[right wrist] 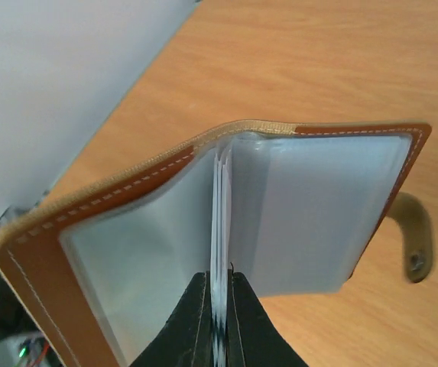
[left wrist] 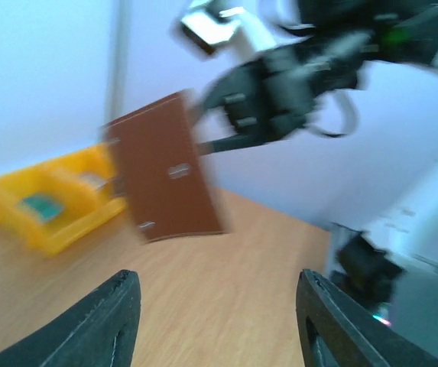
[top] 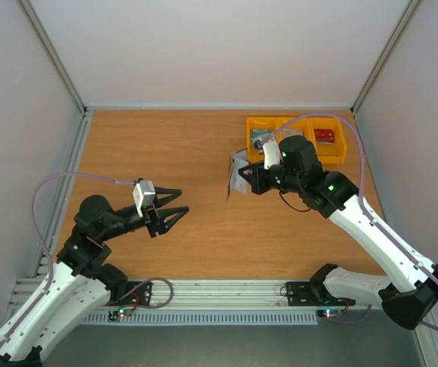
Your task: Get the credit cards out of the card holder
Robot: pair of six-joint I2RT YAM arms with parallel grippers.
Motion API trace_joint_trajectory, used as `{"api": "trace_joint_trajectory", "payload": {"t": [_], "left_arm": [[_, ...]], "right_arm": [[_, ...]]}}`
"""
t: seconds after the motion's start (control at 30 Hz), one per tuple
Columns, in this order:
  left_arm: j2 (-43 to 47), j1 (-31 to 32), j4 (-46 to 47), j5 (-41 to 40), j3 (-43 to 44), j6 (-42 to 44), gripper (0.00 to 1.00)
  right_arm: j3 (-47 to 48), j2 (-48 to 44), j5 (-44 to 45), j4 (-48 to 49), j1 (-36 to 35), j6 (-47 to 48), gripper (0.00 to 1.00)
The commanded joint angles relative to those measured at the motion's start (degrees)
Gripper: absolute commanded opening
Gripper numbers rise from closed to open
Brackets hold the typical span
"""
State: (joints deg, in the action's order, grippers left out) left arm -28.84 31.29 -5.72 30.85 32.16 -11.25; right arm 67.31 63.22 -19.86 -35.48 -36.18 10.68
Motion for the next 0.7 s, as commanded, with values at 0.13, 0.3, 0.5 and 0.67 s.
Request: {"api": "trace_joint_trajectory", "payload": {"t": [0.13,0.3,0.5,0.67], "left_arm": [[-13.2,13.0,12.4,13.4,6.3,-5.9,0.49],[-18.1,15.6,12.7,1.9,8.7,-10.2,0.49],[-15.1,12.4,7.3,-14.0,3.5,-8.9,0.45],[-14.6,10.1,3.1,-17.2,5.0,-4.7,0.43]], "right_arm": [[13.1,13.0,33.1,-4.6,-16.0,-2.5,0.01],[14.4,14.6,32.3,-3.2,-17.2,-2.5,0.01],[13.2,13.5,21.7,-0.4,-17.4,-1.2,0.01],[13.3,12.8,19.0,-1.3,-18.0,-0.7,0.01]]}}
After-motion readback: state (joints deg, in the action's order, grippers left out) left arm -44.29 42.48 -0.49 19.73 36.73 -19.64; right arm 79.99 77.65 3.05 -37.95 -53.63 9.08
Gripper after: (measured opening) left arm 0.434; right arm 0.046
